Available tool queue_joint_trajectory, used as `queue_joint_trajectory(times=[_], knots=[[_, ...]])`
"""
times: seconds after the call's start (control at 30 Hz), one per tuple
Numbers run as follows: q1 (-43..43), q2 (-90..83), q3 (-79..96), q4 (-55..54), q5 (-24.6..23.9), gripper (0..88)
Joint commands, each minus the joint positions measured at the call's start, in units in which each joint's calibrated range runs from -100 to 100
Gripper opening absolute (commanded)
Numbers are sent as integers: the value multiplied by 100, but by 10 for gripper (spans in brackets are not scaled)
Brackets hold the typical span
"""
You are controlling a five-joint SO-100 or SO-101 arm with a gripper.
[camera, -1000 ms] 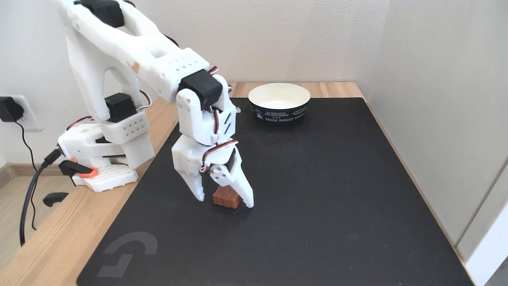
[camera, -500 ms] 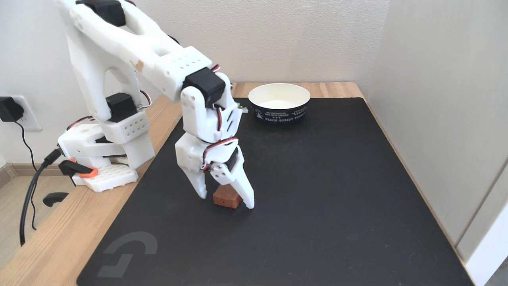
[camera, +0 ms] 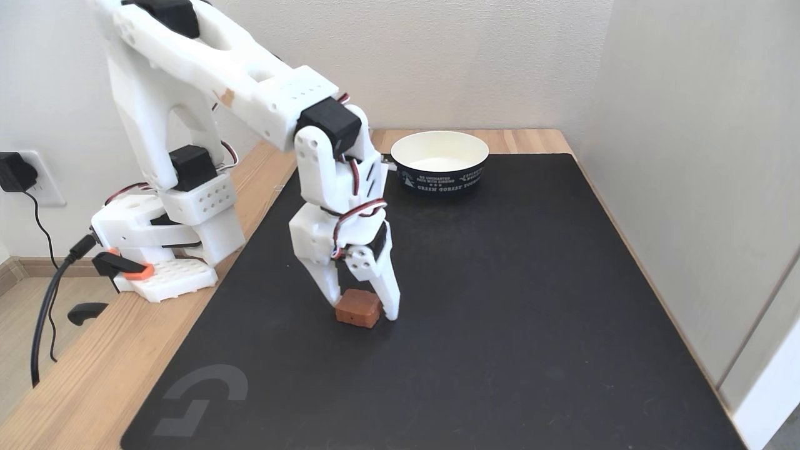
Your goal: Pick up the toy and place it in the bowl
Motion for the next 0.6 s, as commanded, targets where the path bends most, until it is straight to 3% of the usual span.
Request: queue_joint_trajectory(times=[0.0, 0.27, 0.4, 0.57], knots=[[61, 5, 107, 32, -29, 26], [-357, -195, -524, -52, -61, 21], [-1135, -771, -1606, -145, -546, 21], [-2474, -1312, -1822, -1441, -1449, 21]])
